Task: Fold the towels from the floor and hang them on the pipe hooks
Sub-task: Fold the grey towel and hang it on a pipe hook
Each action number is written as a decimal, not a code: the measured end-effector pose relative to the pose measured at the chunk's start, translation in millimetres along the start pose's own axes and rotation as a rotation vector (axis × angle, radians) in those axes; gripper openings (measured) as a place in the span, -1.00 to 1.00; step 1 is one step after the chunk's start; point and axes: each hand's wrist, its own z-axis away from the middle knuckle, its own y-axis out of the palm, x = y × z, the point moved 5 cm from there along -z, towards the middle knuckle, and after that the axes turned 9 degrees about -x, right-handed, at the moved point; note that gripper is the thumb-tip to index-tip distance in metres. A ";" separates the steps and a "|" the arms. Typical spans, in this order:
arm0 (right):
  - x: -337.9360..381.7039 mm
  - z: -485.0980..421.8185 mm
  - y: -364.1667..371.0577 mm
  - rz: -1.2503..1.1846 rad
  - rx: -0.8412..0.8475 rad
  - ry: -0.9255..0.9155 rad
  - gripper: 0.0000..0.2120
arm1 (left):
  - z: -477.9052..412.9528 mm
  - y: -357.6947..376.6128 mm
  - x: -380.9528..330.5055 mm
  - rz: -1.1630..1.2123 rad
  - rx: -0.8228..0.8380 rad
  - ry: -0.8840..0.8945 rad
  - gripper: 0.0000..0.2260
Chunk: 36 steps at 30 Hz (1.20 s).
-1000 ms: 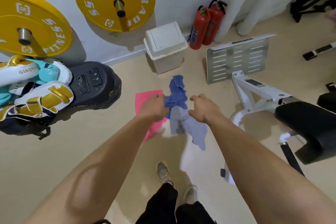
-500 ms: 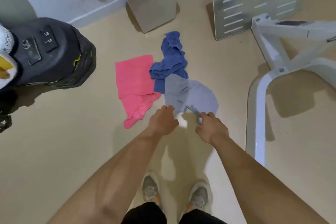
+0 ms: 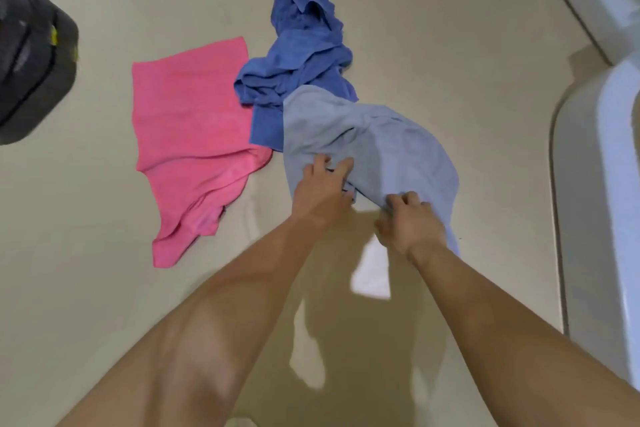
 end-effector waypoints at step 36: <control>43.0 39.5 -233.5 -0.263 -0.471 0.037 -0.73 | 64.0 -214.4 84.2 -0.121 0.048 -0.112 -0.90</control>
